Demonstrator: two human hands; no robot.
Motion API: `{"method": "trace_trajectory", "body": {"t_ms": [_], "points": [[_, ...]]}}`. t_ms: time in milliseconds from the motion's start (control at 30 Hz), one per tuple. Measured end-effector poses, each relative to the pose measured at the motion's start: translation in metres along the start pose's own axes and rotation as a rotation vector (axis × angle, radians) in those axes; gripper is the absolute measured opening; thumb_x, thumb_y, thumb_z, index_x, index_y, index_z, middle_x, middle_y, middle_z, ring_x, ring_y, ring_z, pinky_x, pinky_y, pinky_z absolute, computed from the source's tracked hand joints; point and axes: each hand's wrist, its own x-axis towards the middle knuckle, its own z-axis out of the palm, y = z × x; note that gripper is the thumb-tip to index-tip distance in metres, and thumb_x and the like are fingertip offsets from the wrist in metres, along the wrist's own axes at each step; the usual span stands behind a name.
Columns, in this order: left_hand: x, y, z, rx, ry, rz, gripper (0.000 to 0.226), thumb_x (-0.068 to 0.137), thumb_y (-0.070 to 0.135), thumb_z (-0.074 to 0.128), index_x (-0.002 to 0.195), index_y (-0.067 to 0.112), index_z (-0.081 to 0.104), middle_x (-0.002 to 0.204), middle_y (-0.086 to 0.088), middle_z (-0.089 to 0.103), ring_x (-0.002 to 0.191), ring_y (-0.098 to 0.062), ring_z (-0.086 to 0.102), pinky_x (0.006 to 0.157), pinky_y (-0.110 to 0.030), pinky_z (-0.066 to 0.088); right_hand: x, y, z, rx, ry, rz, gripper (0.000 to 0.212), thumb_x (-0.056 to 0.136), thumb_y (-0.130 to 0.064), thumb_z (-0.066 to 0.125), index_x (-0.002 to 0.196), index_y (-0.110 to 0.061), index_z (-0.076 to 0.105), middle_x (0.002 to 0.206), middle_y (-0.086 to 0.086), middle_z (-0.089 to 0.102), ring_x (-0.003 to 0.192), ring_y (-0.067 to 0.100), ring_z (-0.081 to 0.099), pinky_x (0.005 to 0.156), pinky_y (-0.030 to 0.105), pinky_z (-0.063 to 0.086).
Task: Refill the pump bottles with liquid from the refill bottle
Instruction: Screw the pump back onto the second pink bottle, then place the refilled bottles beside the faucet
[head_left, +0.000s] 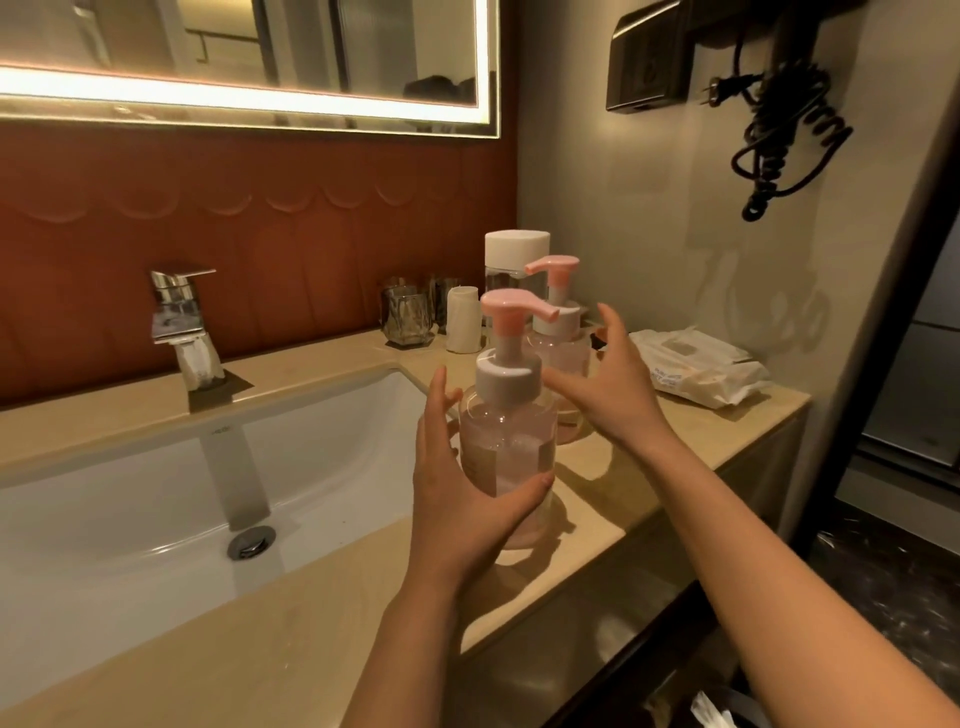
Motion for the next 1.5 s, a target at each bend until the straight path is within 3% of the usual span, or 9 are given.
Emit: {"method": "trace_trajectory", "body": {"t_ms": [133, 267, 400, 700, 867, 1000, 1100, 1233, 1500], "points": [[0.002, -0.003, 0.002, 0.050, 0.013, 0.015, 0.091, 0.056, 0.048, 0.082, 0.126, 0.054, 0.025, 0.120, 0.037, 0.037, 0.106, 0.012, 0.044, 0.088, -0.008, 0.035, 0.020, 0.006, 0.015, -0.121, -0.019, -0.020, 0.101, 0.070, -0.050, 0.075, 0.148, -0.026, 0.016, 0.149, 0.005, 0.032, 0.131, 0.027, 0.038, 0.098, 0.046, 0.041], [0.008, -0.008, 0.008, 0.080, 0.060, -0.011, 0.092, 0.055, 0.055, 0.078, 0.129, 0.053, 0.024, 0.121, 0.035, 0.039, 0.109, 0.003, 0.045, 0.086, -0.011, 0.037, 0.031, 0.013, 0.011, -0.230, -0.002, -0.037, 0.080, 0.073, -0.053, 0.072, 0.136, -0.019, 0.039, 0.135, 0.002, 0.043, 0.119, 0.023, 0.048, 0.090, 0.041, 0.047], [0.017, -0.009, 0.014, 0.121, 0.059, -0.030, 0.088, 0.060, 0.049, 0.081, 0.125, 0.054, 0.022, 0.115, 0.038, 0.037, 0.109, 0.003, 0.042, 0.081, -0.008, 0.035, 0.036, 0.018, 0.003, -0.266, -0.012, -0.042, 0.074, 0.075, -0.051, 0.072, 0.134, -0.018, 0.041, 0.134, 0.001, 0.044, 0.118, 0.022, 0.049, 0.092, 0.042, 0.046], [0.047, -0.012, 0.041, 0.151, 0.041, -0.119, 0.093, 0.064, 0.047, 0.080, 0.139, 0.039, 0.025, 0.137, 0.013, 0.046, 0.119, -0.013, 0.048, 0.093, -0.038, 0.049, 0.048, 0.033, -0.013, -0.306, 0.016, -0.043, 0.072, 0.078, -0.053, 0.067, 0.133, -0.016, 0.039, 0.131, 0.002, 0.042, 0.114, 0.024, 0.050, 0.085, 0.037, 0.042], [0.056, -0.006, 0.045, 0.138, -0.018, -0.182, 0.094, 0.067, 0.043, 0.079, 0.140, 0.037, 0.021, 0.139, 0.009, 0.044, 0.122, -0.018, 0.048, 0.089, -0.032, 0.044, 0.043, 0.033, -0.012, -0.307, -0.069, -0.063, 0.078, 0.083, -0.052, 0.062, 0.142, -0.016, 0.026, 0.142, 0.004, 0.033, 0.123, 0.027, 0.046, 0.090, 0.042, 0.046], [0.046, 0.003, 0.033, 0.305, -0.067, -0.207, 0.095, 0.070, 0.048, 0.075, 0.142, 0.042, 0.012, 0.141, 0.006, 0.044, 0.126, -0.023, 0.046, 0.102, -0.052, 0.039, 0.032, 0.026, -0.026, -0.339, -0.236, 0.031, 0.094, 0.088, -0.058, 0.050, 0.150, -0.019, -0.007, 0.159, 0.004, 0.004, 0.140, 0.032, 0.023, 0.105, 0.052, 0.033], [0.035, 0.012, 0.016, 0.442, -0.136, -0.277, 0.088, 0.074, 0.053, 0.069, 0.144, 0.036, 0.018, 0.146, 0.004, 0.039, 0.131, -0.024, 0.038, 0.107, -0.055, 0.031, 0.010, 0.015, -0.044, -0.514, -0.250, -0.019, 0.080, 0.087, -0.060, 0.048, 0.148, -0.019, 0.016, 0.151, 0.009, 0.025, 0.130, 0.033, 0.038, 0.101, 0.053, 0.039], [0.010, 0.025, -0.030, 0.510, -0.224, -0.350, 0.064, 0.081, 0.050, 0.063, 0.137, 0.027, 0.040, 0.137, 0.000, 0.049, 0.121, -0.020, 0.049, 0.099, -0.042, 0.045, -0.038, -0.026, -0.055, -0.599, -0.519, -0.106, 0.049, 0.092, -0.059, 0.036, 0.125, -0.026, 0.052, 0.115, 0.001, 0.062, 0.095, 0.019, 0.057, 0.078, 0.037, 0.047], [-0.043, 0.027, -0.135, 0.597, -0.075, -0.463, 0.045, 0.079, 0.058, 0.055, 0.120, 0.040, 0.053, 0.110, 0.017, 0.060, 0.093, 0.000, 0.056, 0.084, -0.030, 0.051, -0.068, -0.109, 0.023, -0.241, -0.788, -0.527, 0.072, 0.070, -0.071, 0.021, 0.124, -0.036, 0.052, 0.109, -0.018, 0.058, 0.085, -0.007, 0.049, 0.069, 0.011, 0.037]]}}
